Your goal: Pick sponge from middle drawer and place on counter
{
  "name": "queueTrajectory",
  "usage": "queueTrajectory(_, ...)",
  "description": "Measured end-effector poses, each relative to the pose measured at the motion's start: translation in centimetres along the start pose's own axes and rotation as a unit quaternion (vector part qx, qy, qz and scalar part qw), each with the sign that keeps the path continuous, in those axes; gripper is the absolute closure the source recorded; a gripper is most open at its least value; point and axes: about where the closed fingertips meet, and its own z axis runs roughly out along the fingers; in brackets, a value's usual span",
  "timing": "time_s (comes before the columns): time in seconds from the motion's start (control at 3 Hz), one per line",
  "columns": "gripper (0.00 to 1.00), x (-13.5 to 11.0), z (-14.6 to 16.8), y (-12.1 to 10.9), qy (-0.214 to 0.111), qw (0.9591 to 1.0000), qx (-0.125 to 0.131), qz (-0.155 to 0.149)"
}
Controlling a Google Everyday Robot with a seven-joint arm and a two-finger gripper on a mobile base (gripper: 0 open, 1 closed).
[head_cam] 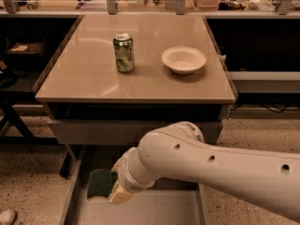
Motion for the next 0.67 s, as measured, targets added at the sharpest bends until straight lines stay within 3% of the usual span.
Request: queueTrajectory(0.67,1.00,-0.79,-0.79,0.18,0.004,0.9999,0.001,-0.010)
